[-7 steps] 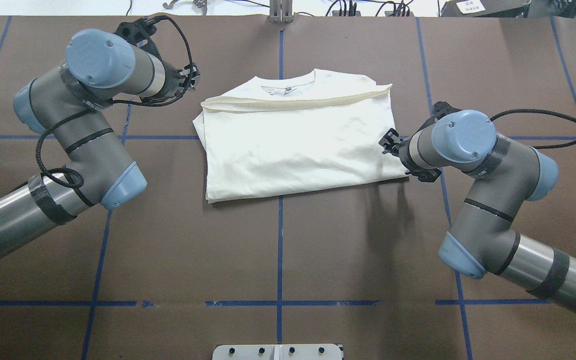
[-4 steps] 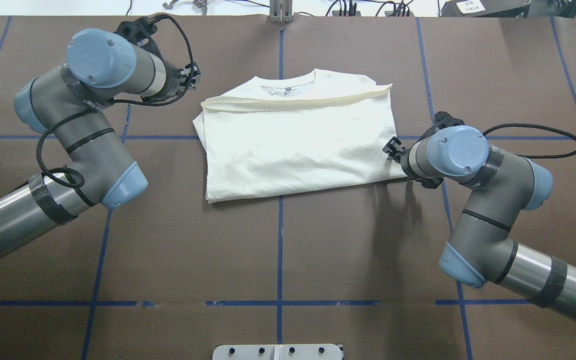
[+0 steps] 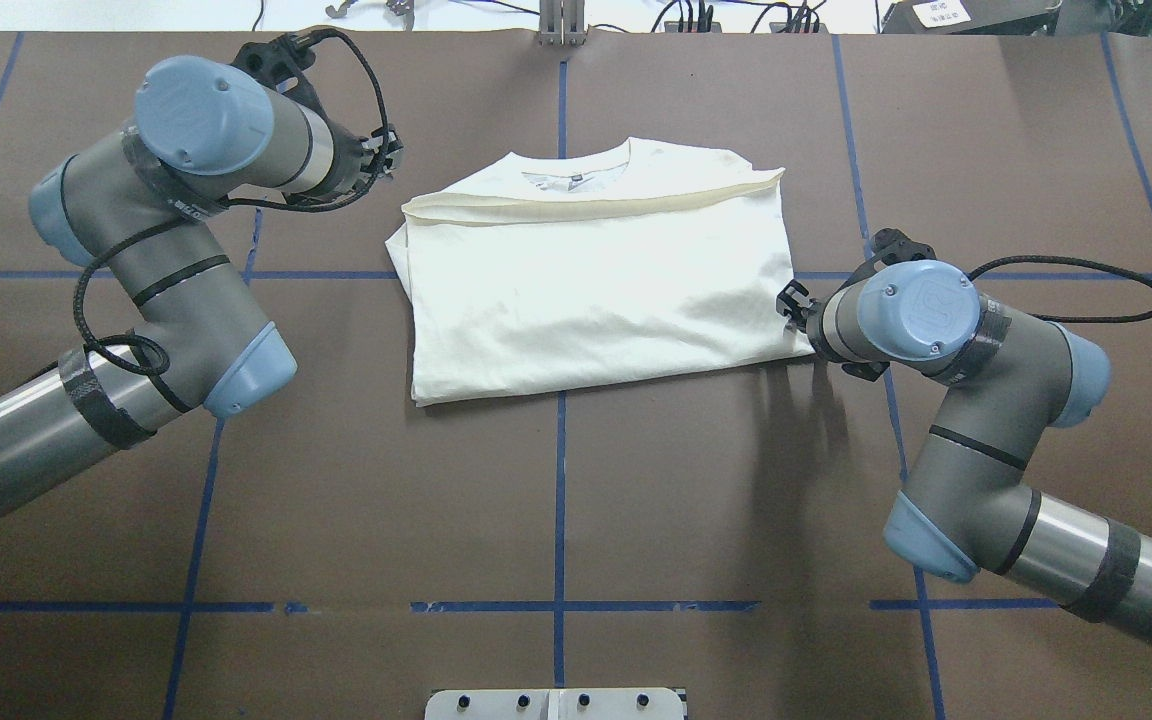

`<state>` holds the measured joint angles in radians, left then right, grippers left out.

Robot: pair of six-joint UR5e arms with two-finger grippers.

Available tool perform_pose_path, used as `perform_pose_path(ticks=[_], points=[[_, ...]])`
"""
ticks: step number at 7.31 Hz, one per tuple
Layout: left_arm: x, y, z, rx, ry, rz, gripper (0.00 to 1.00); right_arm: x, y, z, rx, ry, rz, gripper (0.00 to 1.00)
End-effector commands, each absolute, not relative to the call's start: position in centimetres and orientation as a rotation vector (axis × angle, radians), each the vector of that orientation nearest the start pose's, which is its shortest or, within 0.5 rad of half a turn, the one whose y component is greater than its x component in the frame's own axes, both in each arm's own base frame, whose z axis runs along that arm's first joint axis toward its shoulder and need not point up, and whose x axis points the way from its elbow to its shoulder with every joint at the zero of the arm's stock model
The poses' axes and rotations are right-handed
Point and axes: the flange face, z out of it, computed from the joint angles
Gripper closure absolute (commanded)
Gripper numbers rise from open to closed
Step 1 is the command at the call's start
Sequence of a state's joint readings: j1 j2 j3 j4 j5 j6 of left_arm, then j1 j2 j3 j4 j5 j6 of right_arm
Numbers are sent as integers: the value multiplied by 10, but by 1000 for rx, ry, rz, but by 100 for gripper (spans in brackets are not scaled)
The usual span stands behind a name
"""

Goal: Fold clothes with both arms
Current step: 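Drag the folded shirt with the right gripper toward the robot, rotating it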

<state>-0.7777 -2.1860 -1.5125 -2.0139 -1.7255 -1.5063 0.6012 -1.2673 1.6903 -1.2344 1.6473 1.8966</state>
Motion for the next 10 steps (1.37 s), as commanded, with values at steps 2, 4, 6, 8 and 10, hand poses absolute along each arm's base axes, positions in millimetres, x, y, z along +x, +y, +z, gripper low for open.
perform_pose_path(ticks=[2,4,6,8,10], points=[[427,-586,267,278,990,-578,61,-458,-422,386,49,-832,830,100],[426,-579,253,277,1021,-572,61,-408,-310,348,-69,-937,676,100],[421,-560,231,216,1094,-531,61,-374,-200,311,-259,-982,501,100],[416,-518,190,144,1223,-409,61,-396,-120,304,-396,-947,373,66],[415,-496,174,31,1278,-305,57,-388,-141,296,-375,-979,421,0]])
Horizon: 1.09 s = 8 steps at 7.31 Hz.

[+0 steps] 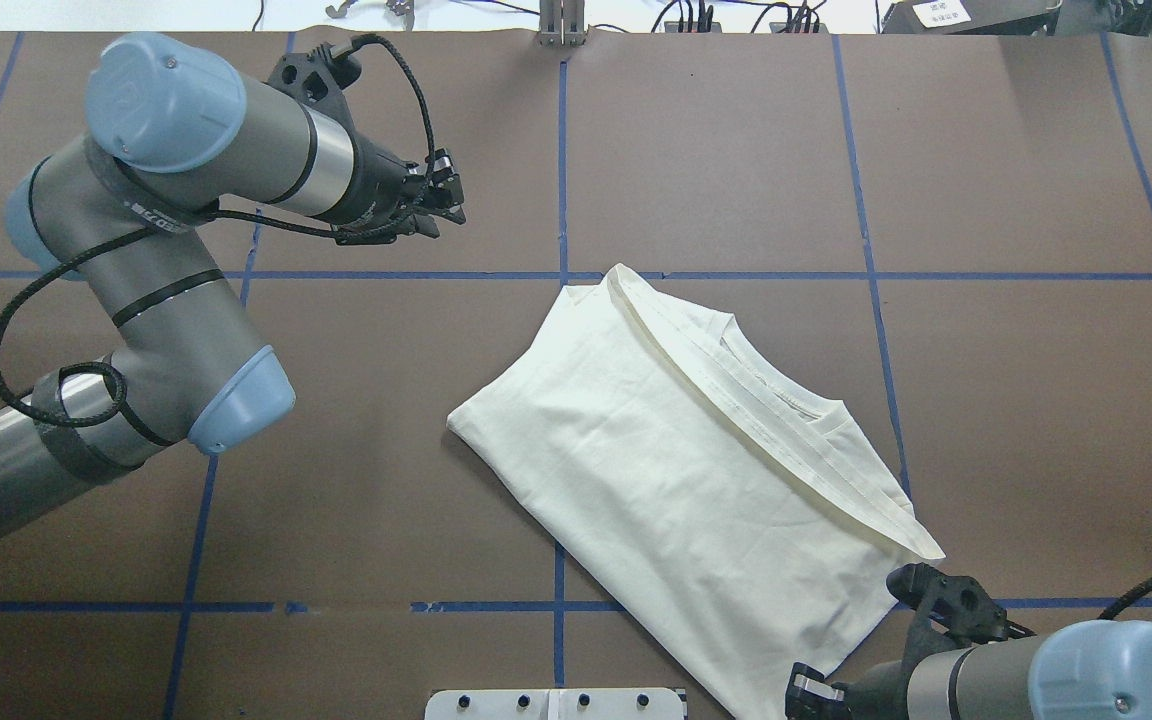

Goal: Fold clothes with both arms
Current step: 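Drag the folded shirt with the right gripper toward the robot, rotating it, then move the left gripper to the shirt's corner while the right gripper withdraws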

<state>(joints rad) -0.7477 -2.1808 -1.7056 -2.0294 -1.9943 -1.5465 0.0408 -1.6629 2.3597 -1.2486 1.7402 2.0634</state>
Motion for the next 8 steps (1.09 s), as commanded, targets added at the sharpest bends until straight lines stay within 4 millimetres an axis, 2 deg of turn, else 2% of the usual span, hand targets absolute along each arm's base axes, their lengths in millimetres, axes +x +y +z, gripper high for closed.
perform_pose_path(ticks=[1,2,3,4,5,6,7,8], points=[[411,-478,160,-32,1310,-267,43,-366,-178,282,-333,-1033,504,0],[428,-438,178,-163,1287,-348,14,-335,-235,264,-269,-1107,621,0],[458,-410,205,-184,1231,-373,11,-328,-299,278,-186,-1107,721,0],[478,-403,221,-195,1148,-401,12,-331,-365,277,-68,-1108,691,0],[490,-399,223,-200,1100,-413,12,-327,-405,302,-59,-1064,672,0],[497,-403,234,-175,1072,-437,12,-316,-430,314,-11,-1038,657,0],[509,-400,242,-143,1045,-463,15,-311,-443,324,19,-1015,642,0],[515,-396,245,-129,1036,-465,17,-305,-451,323,31,-1017,651,0]])
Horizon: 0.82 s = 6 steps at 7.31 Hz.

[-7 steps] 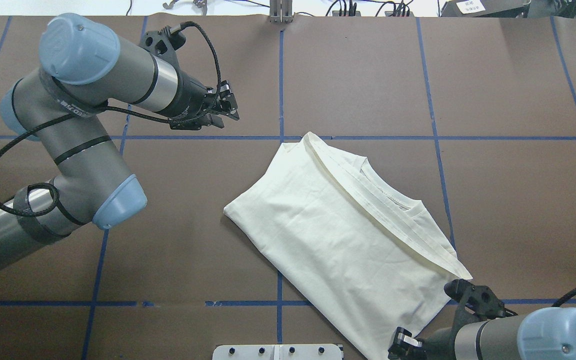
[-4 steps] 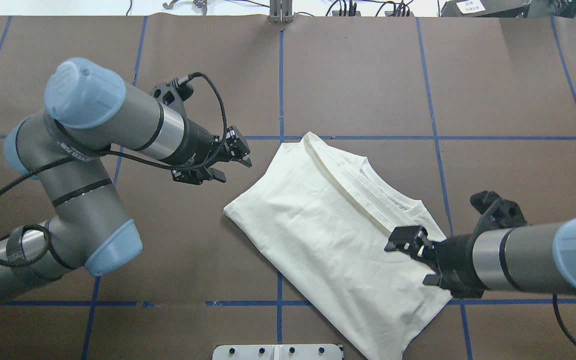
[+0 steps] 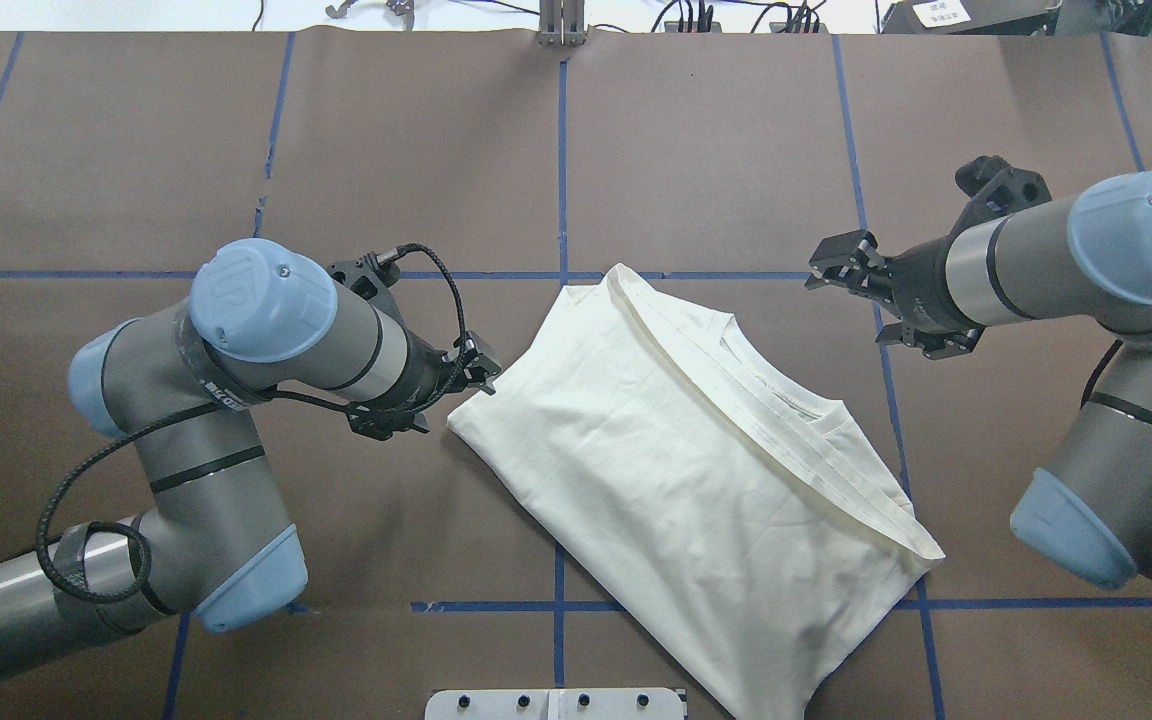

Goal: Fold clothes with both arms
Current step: 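Move the left gripper to the shirt's corner while the right gripper withdraws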

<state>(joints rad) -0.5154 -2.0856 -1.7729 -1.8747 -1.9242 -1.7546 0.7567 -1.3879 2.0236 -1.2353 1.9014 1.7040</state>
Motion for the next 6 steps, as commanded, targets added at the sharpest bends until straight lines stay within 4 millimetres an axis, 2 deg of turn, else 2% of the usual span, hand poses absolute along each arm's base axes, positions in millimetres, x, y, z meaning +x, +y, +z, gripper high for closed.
perform_pose_path(ticks=[1,3,5,6], points=[[535,-387,255,-152,1008,-458,18,-310,-459,316,36,-1025,654,0],[554,-391,257,-174,984,-485,30,-312,-462,320,38,-1018,652,0],[555,-396,255,-140,985,-500,45,-313,-463,321,33,-1015,658,0],[557,-399,260,-126,974,-511,56,-314,-464,323,35,-1011,658,0]])
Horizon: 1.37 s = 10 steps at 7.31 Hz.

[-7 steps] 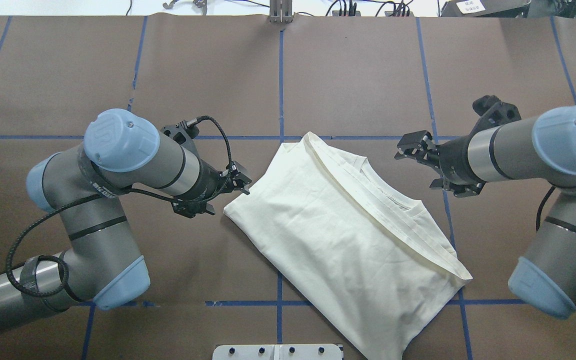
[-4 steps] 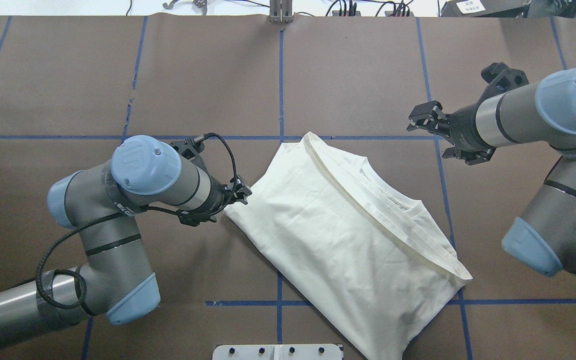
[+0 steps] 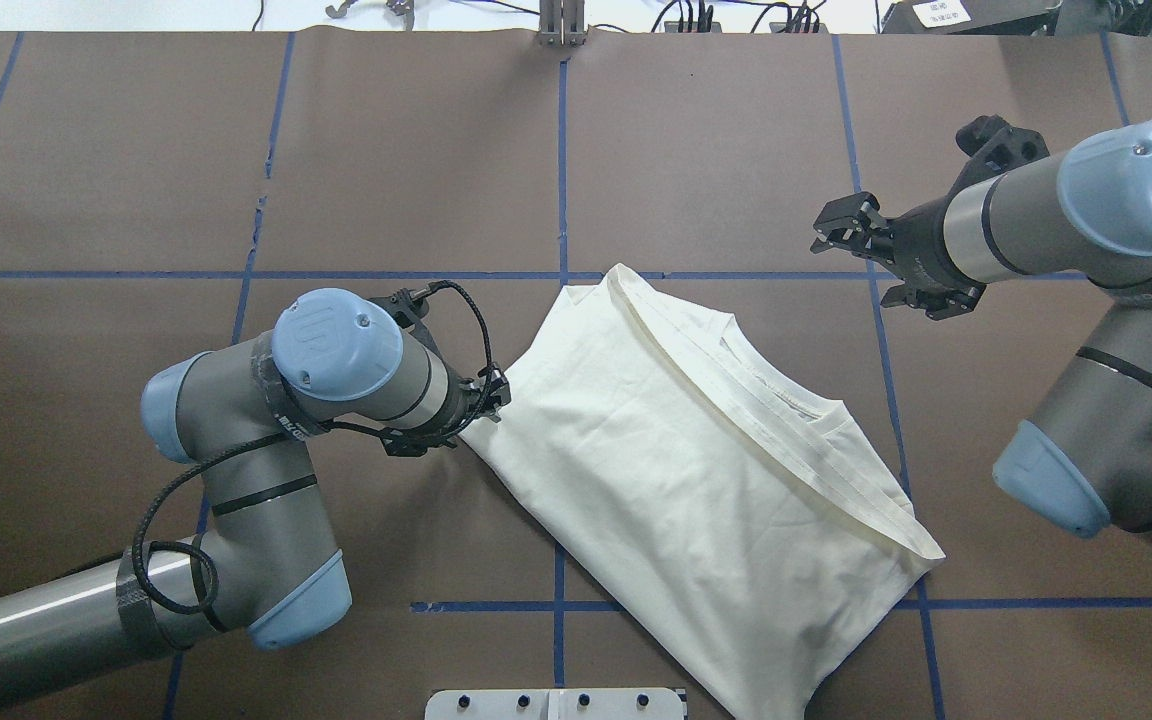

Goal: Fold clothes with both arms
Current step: 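Move the left gripper to the shirt's corner while the right gripper withdraws, then pull the shirt corner with the left gripper to straighten the shirt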

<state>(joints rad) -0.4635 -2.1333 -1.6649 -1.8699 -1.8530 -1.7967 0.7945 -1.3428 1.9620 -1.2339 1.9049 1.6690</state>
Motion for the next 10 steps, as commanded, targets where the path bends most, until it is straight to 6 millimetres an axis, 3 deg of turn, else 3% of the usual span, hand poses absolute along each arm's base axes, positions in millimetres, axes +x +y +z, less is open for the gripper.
perform_pose_path(ticks=[1,3,5,7,8,9,10], points=[[560,-401,266,-117,963,-521,64,-314,-464,323,31,-1013,664,0],[557,-405,271,-99,953,-525,100,-315,-464,323,30,-1011,666,0],[557,-411,275,-64,946,-539,100,-317,-465,326,31,-1004,659,0],[522,-452,285,46,927,-459,100,-321,-466,318,31,-1018,657,0],[484,-511,295,105,919,-513,100,-337,-466,313,40,-1021,640,0],[467,-574,294,156,954,-580,100,-341,-466,304,52,-1032,643,0],[485,-637,285,172,951,-628,100,-351,-463,289,58,-1056,619,0]])
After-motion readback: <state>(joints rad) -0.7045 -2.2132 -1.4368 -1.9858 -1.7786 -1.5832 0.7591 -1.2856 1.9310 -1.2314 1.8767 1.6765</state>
